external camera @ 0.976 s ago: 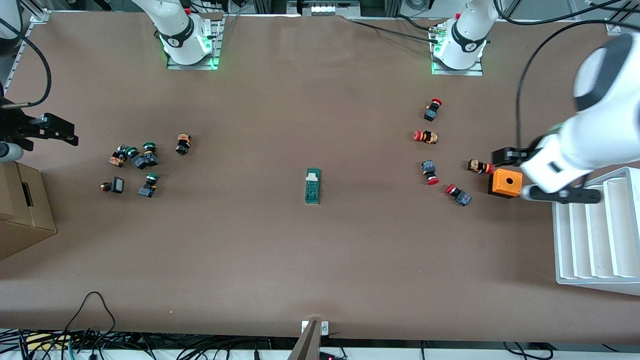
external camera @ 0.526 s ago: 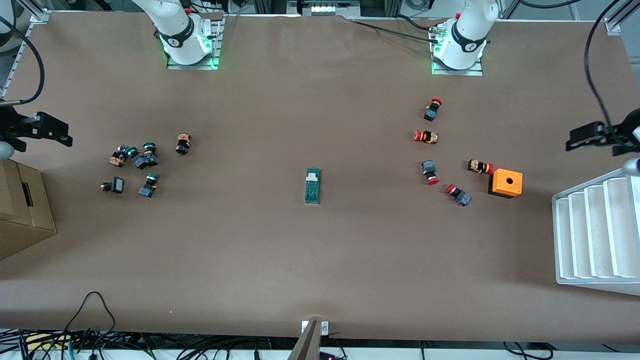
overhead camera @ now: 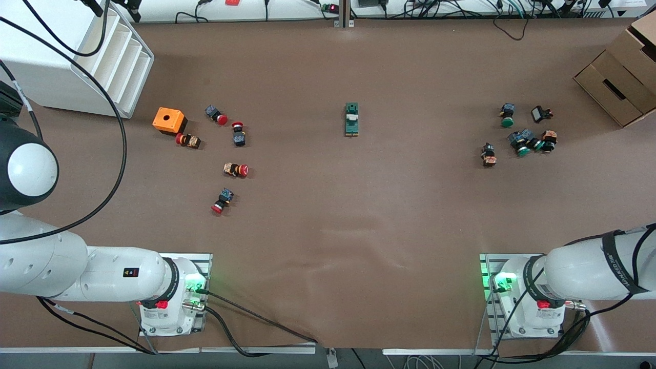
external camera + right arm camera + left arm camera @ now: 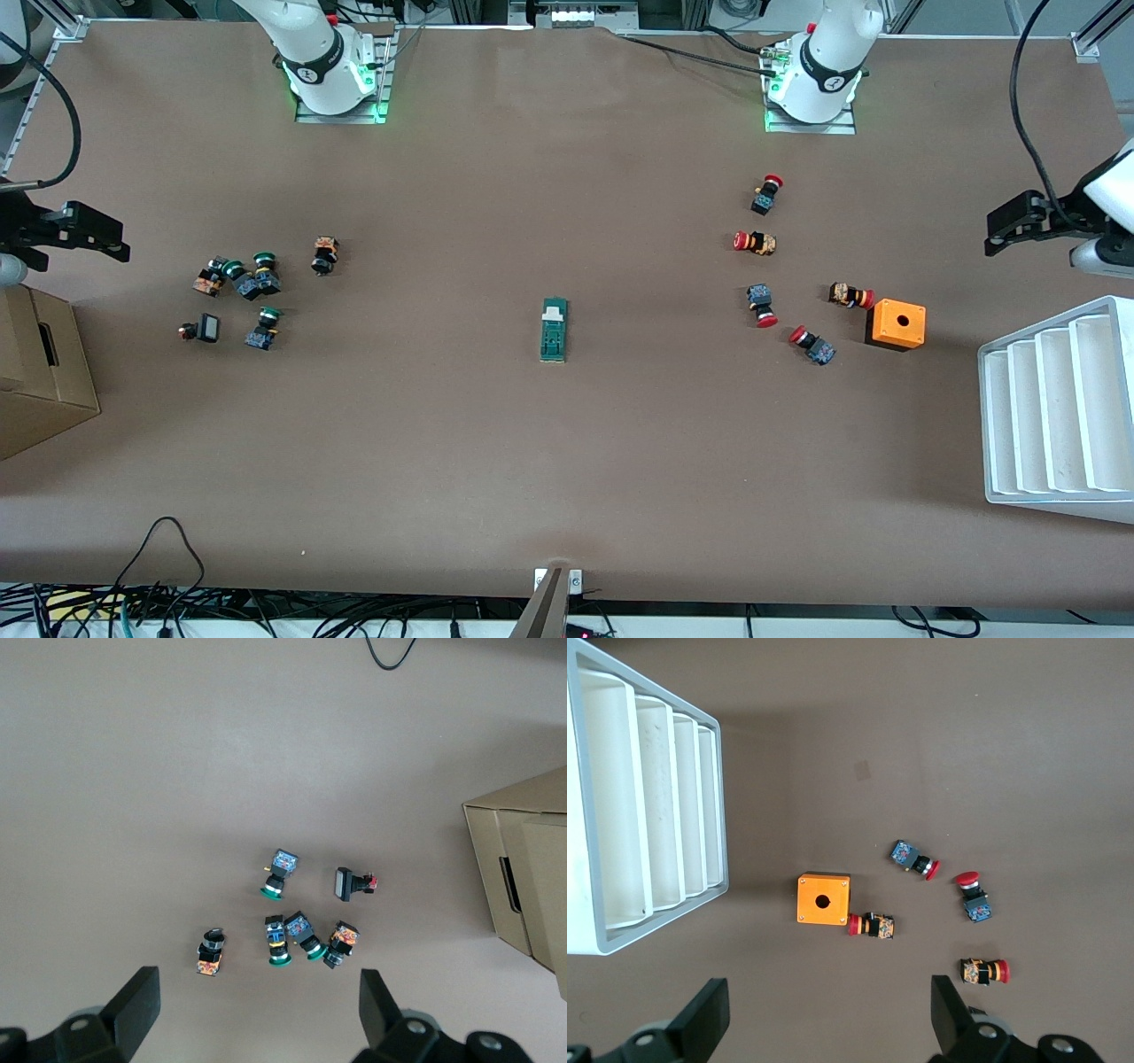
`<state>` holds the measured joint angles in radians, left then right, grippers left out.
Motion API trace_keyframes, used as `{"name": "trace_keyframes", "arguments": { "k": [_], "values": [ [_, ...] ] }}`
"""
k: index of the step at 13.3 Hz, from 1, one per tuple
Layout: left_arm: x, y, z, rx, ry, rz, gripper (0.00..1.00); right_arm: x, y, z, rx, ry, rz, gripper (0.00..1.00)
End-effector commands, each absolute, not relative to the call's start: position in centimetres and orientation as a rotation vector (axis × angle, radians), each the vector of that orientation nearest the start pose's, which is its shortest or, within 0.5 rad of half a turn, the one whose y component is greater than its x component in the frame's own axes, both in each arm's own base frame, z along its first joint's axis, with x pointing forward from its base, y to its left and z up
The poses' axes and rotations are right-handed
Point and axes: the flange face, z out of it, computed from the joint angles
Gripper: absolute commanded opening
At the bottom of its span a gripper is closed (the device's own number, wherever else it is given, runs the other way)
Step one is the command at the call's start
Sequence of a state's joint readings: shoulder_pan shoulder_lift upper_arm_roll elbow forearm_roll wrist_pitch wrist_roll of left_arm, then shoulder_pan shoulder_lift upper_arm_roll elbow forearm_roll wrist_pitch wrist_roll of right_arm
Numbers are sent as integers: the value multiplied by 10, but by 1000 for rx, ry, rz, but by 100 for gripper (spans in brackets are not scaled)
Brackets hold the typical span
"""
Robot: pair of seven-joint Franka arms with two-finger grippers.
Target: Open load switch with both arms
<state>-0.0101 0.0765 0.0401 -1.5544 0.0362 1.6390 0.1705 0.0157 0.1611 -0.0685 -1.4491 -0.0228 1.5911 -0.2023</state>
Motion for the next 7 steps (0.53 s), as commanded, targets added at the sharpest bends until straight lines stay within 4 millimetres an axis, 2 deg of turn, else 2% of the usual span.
{"name": "trace_keyframes", "arguments": {
  "k": [1,4,7],
  "values": [
    [586,30,578,-3139,194,-30,100,606,-31,597,-3171,-261,25,99],
    [591,33,558,-3144,191,-48,100,606,-27,597,-3170,-268,25,99],
    [590,33,557,-3144,188,-51,100,606,-26,598,-3172,-263,22,99]
  ]
}}
